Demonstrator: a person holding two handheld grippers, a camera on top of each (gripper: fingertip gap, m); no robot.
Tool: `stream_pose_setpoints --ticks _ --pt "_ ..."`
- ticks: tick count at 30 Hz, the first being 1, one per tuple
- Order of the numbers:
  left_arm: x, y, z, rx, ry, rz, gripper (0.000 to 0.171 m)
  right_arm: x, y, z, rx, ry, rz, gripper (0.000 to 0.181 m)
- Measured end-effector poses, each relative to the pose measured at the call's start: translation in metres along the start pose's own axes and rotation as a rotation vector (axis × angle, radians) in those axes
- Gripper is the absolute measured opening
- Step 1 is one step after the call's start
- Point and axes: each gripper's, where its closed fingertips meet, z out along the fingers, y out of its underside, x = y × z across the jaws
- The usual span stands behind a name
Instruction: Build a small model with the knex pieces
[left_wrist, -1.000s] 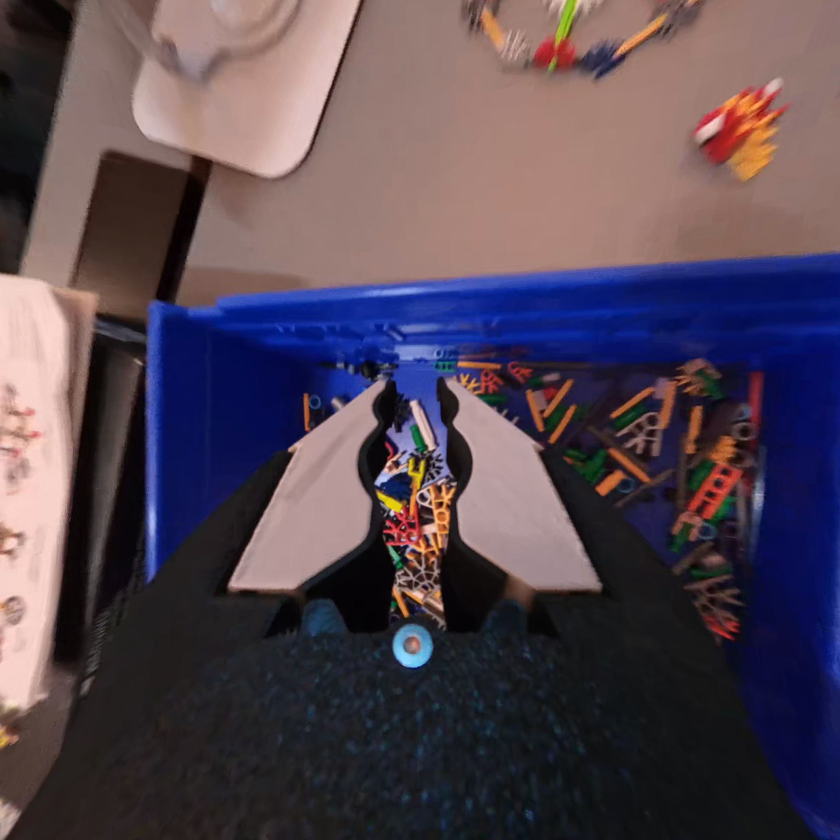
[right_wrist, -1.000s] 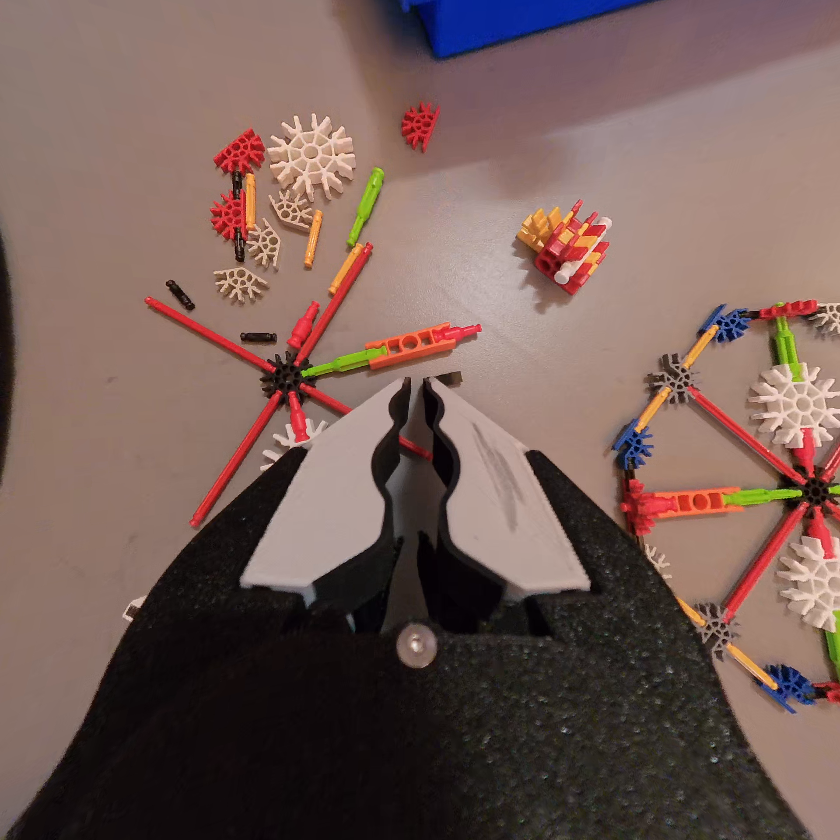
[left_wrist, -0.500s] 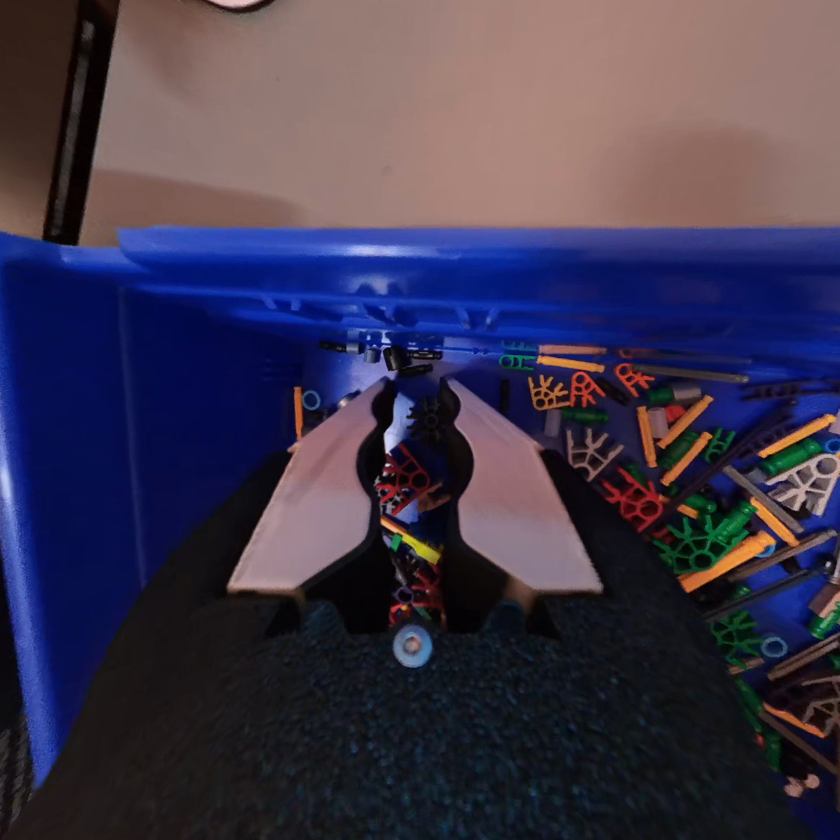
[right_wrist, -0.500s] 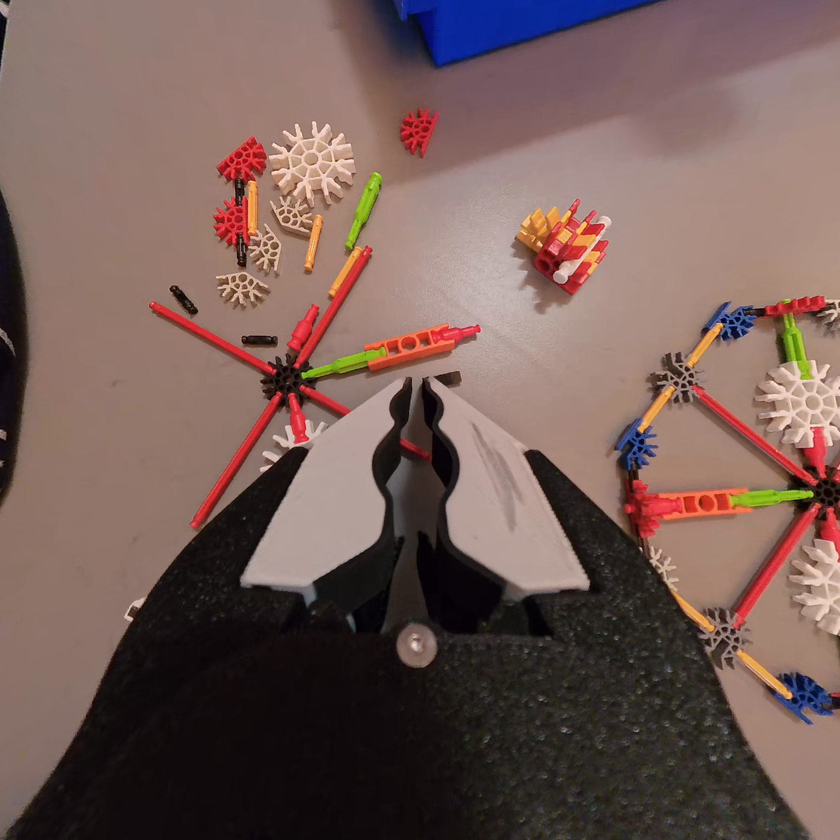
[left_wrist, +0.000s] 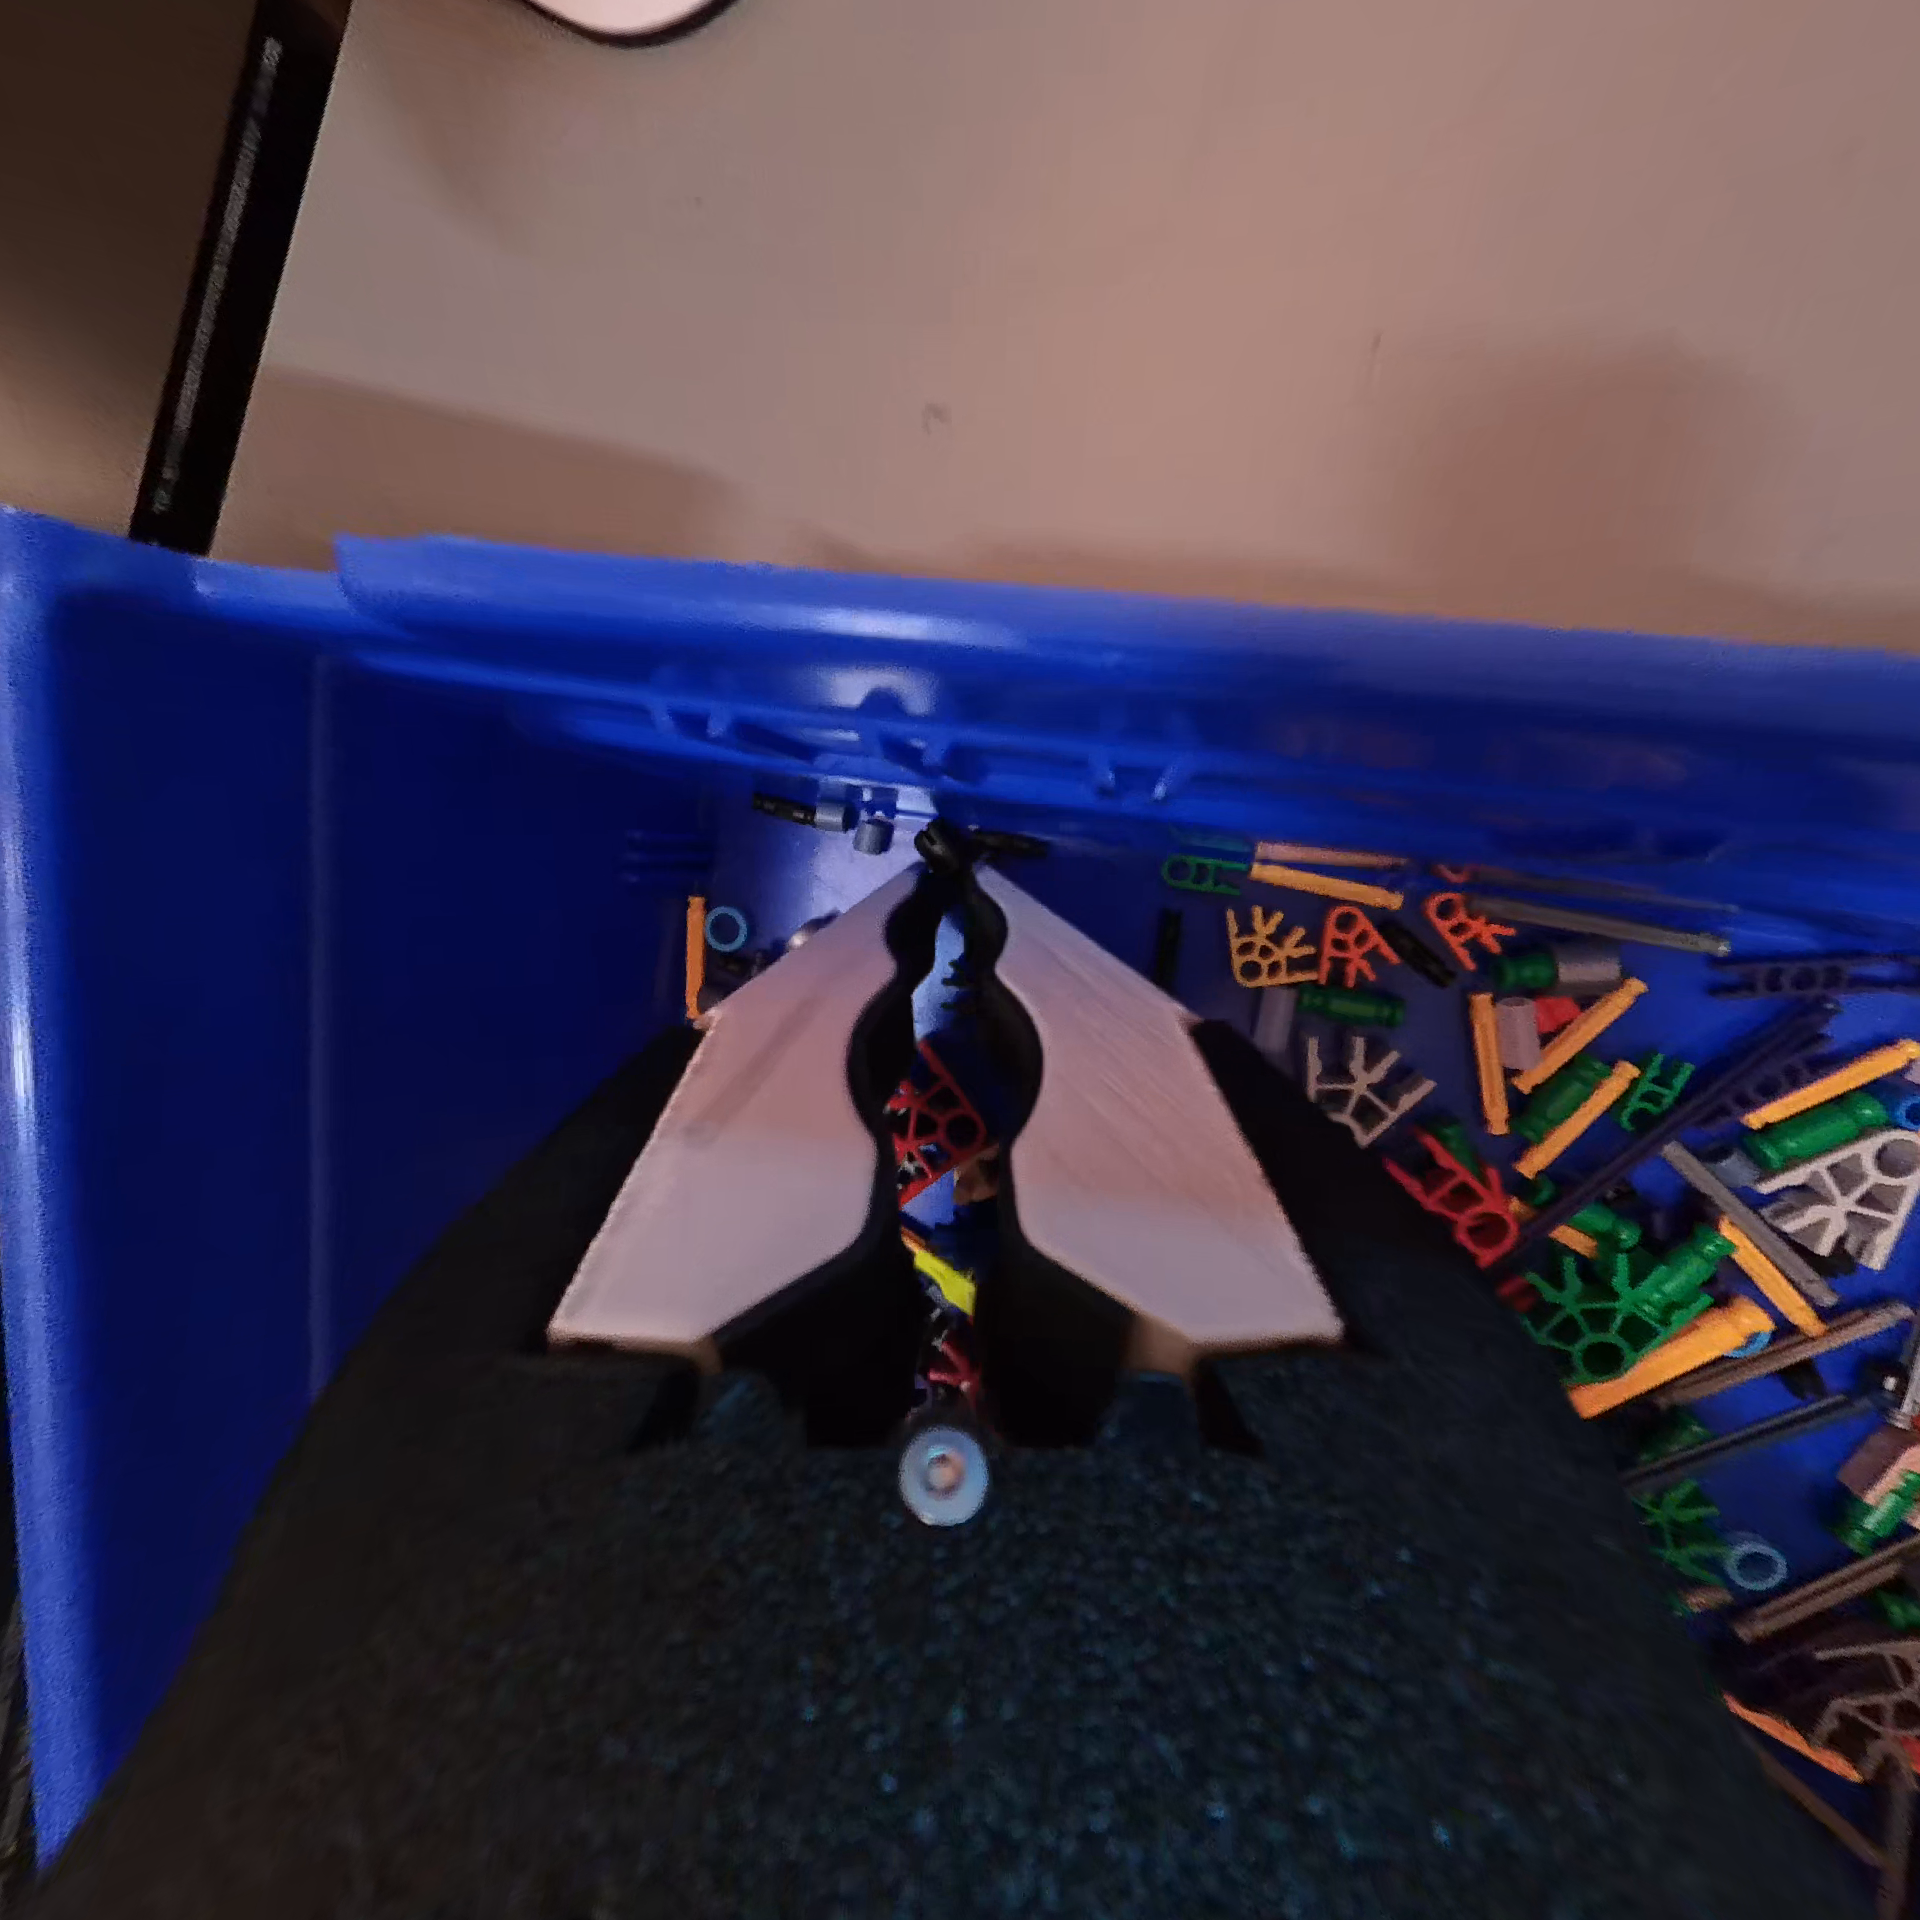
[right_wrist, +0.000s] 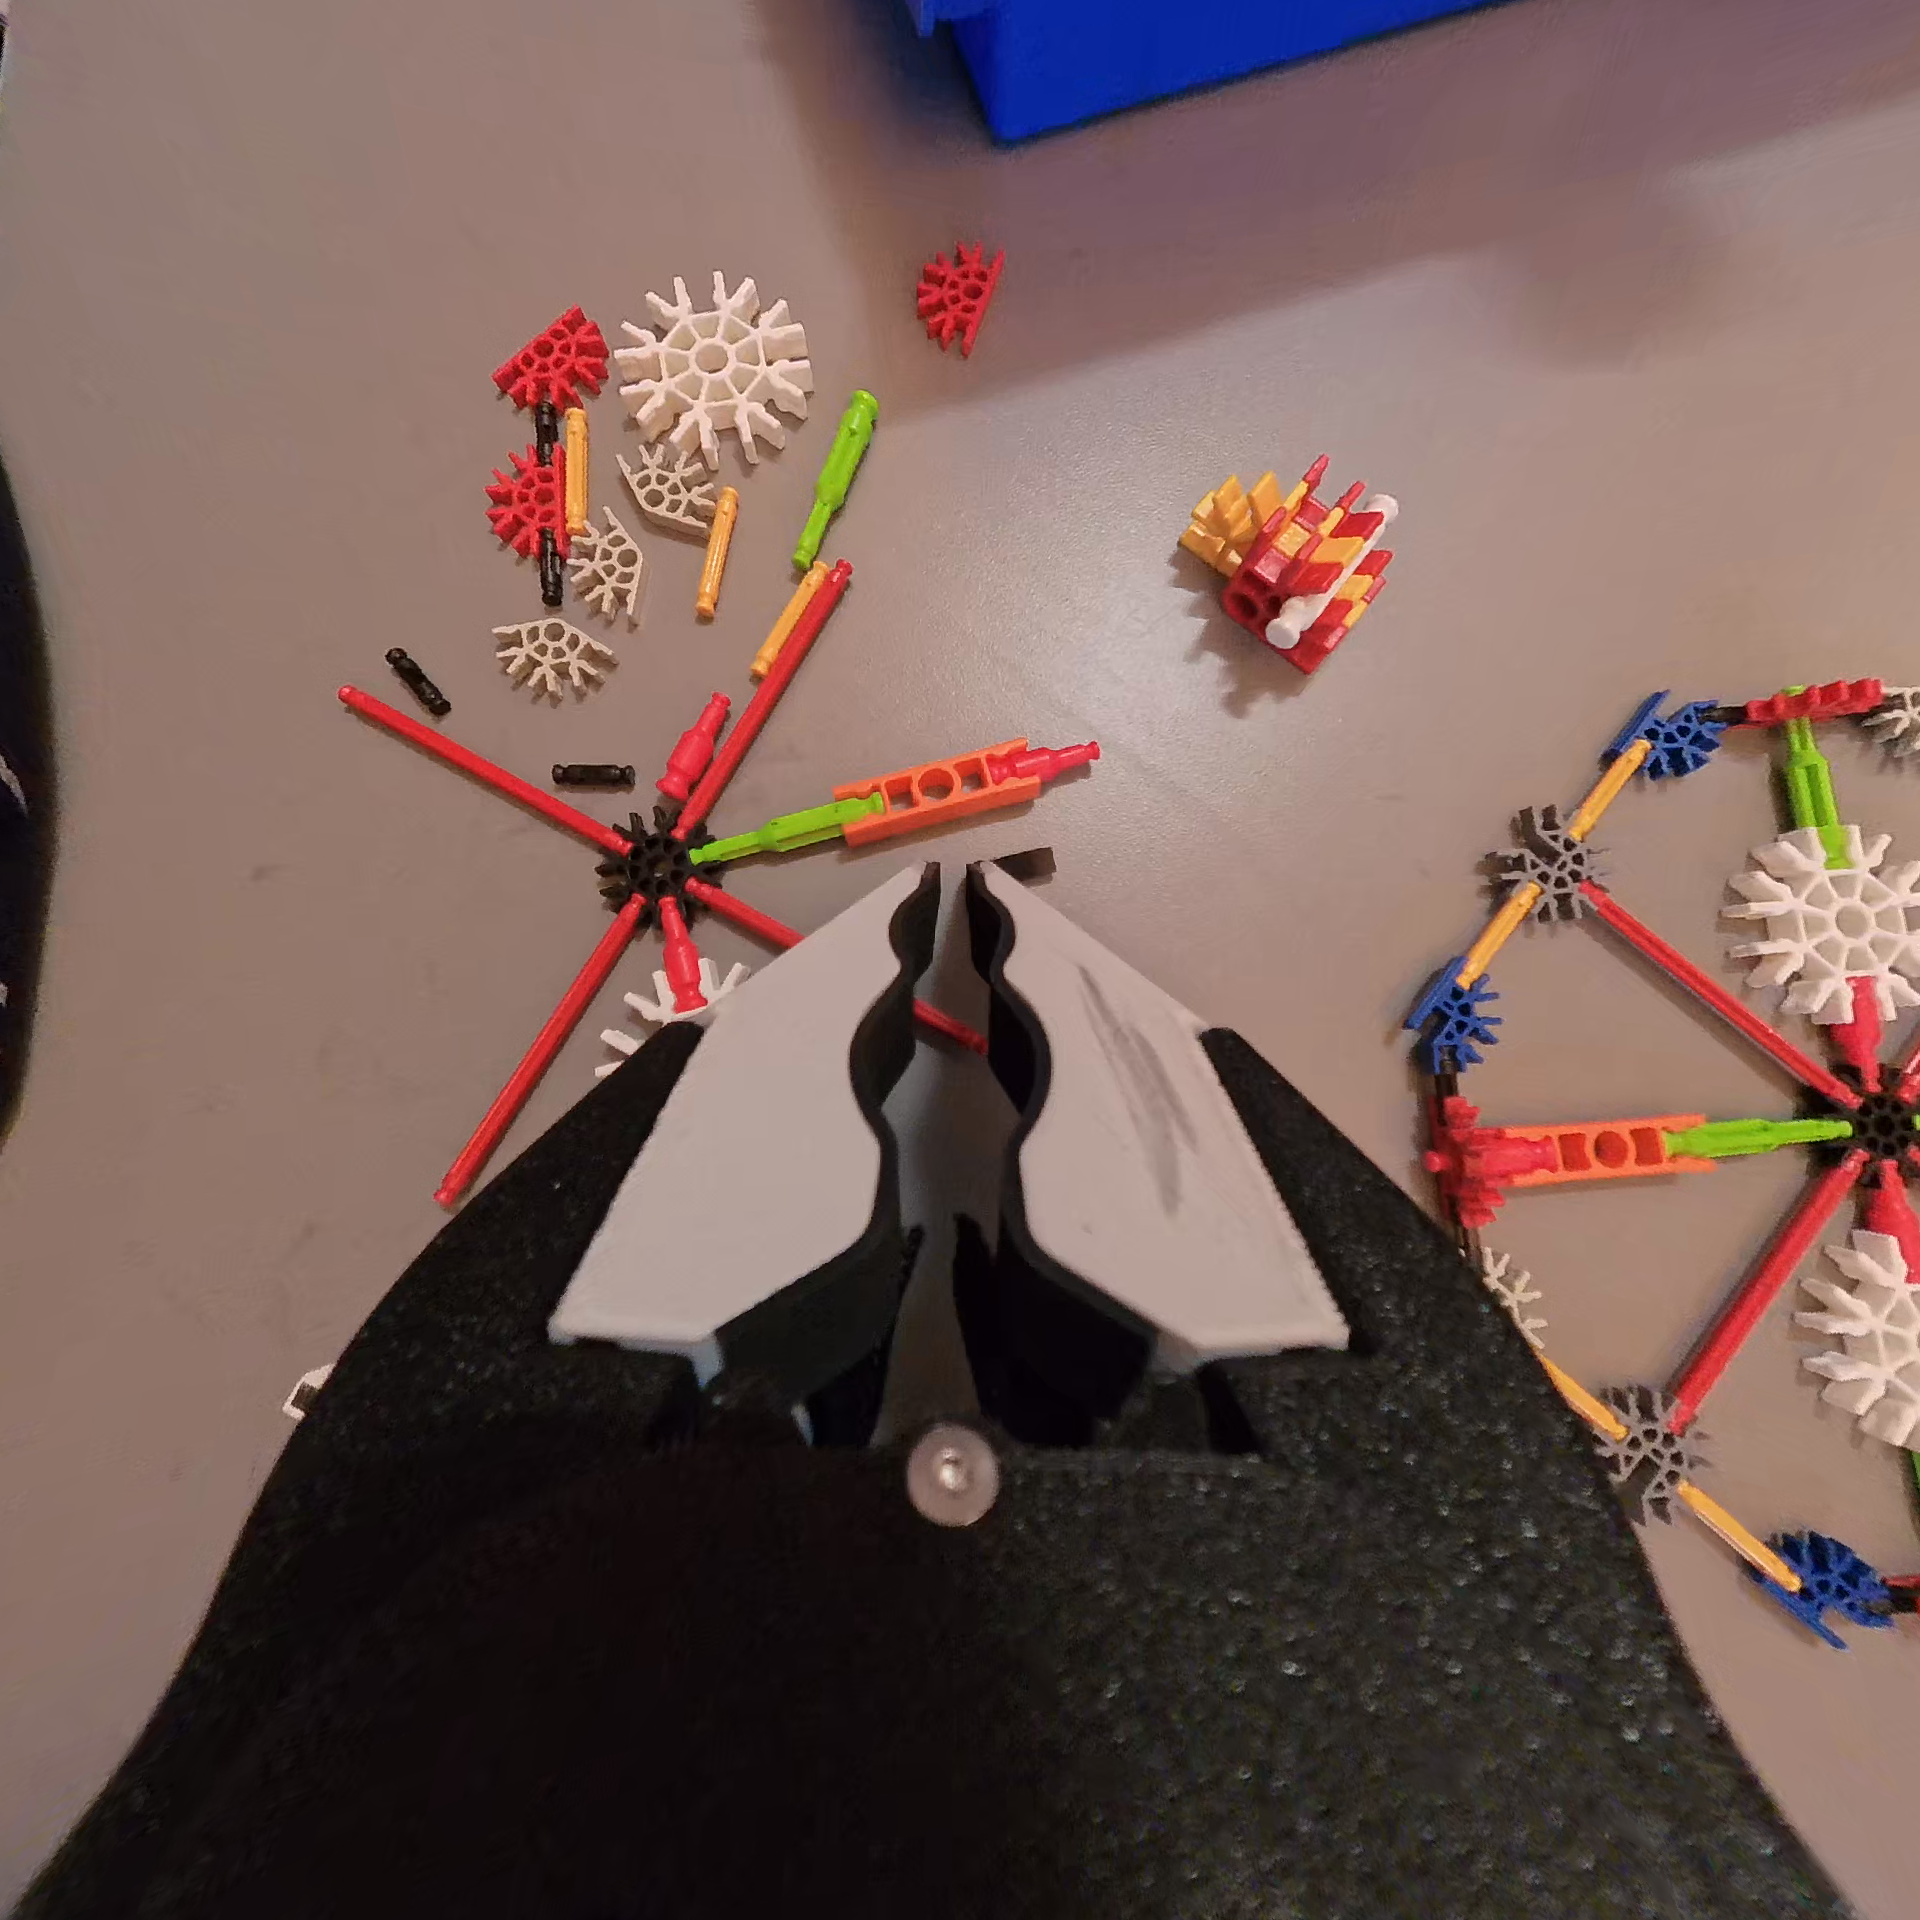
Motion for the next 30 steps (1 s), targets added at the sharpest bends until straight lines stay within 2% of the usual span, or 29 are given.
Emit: stream_pose_setpoints --ticks 1,6,12,16,24,26,30 --pt "-0.001 0.001 -0.001 0.001 -0.004 -0.002 0.001 0.000 0.000 0.000 0.000 0.000 0.000 0.005" --pt "0.002 0.006 -0.007 -0.018 0.011 0.024 0.000 0.000 0.000 0.000 -0.002 0.001 -0.002 0.005" --pt "-0.003 0.002 -0.022 0.048 0.021 -0.025 0.000 0.000 0.000 0.000 0.001 -0.002 0.001 0.005" --pt "0.010 0.003 -0.025 0.049 0.084 0.014 0.001 0.000 0.000 0.000 0.001 -0.001 0.001 0.005" --pt "0.014 -0.004 -0.008 0.016 0.070 0.052 0.029 0.000 0.000 0.000 -0.001 0.000 0.000 0.005" --pt "0.015 -0.002 0.000 -0.009 0.066 0.056 0.031 0.000 0.000 0.000 0.000 -0.001 0.000 0.005" --pt "0.018 -0.005 0.001 0.008 0.103 0.017 0.024 0.000 0.000 0.000 0.002 -0.002 0.002 0.005"
